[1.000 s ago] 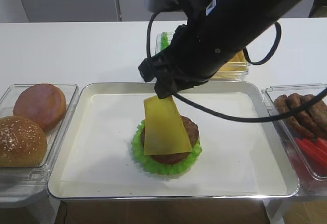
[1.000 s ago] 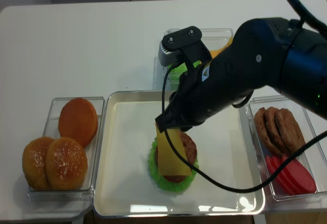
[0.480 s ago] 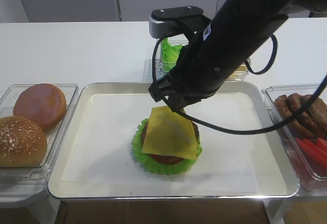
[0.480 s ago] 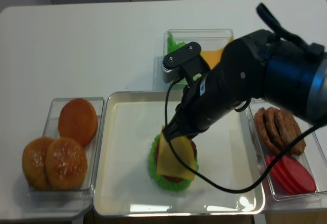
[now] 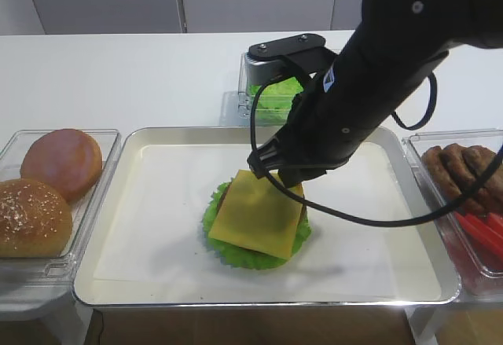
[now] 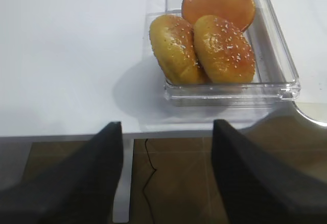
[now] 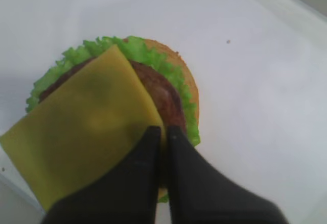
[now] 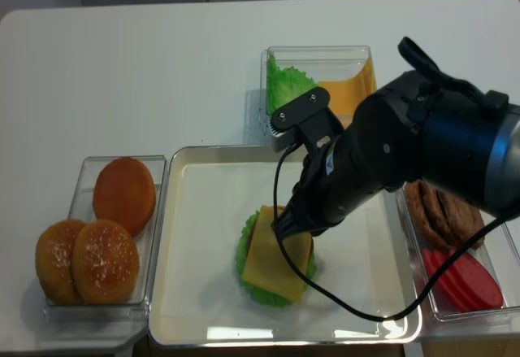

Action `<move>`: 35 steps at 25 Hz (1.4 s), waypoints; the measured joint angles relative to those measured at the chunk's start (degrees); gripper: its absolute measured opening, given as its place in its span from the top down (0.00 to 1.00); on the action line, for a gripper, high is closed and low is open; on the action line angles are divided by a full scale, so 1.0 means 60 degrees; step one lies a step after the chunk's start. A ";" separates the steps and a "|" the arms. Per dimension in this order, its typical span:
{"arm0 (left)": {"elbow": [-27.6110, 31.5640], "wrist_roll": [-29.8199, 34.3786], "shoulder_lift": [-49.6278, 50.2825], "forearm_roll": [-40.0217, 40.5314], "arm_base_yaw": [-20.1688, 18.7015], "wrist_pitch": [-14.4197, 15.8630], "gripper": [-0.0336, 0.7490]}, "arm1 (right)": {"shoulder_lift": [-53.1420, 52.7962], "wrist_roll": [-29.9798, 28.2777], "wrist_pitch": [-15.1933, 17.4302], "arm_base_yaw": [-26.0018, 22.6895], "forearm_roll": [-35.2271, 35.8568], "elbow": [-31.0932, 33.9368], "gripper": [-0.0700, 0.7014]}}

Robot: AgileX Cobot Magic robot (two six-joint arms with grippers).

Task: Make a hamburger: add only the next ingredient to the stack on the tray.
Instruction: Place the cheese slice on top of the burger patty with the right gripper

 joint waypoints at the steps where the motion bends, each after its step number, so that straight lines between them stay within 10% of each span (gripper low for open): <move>1: 0.0000 0.0000 0.0000 0.0000 0.0000 0.0000 0.43 | 0.0000 0.0108 0.0000 0.0000 -0.0105 0.0000 0.86; 20: 0.0000 0.0000 0.0000 0.0000 0.0000 0.0000 0.43 | 0.0000 0.1110 0.0073 0.0000 -0.1349 0.0000 0.83; 28: 0.0000 0.0000 0.0000 0.0000 0.0000 0.0000 0.43 | 0.0000 0.1183 0.0366 0.0000 -0.1406 0.0000 0.12; 35: 0.0000 0.0000 0.0000 0.0000 0.0000 0.0000 0.43 | -0.0887 0.1967 0.0961 0.0000 -0.2648 0.0000 0.01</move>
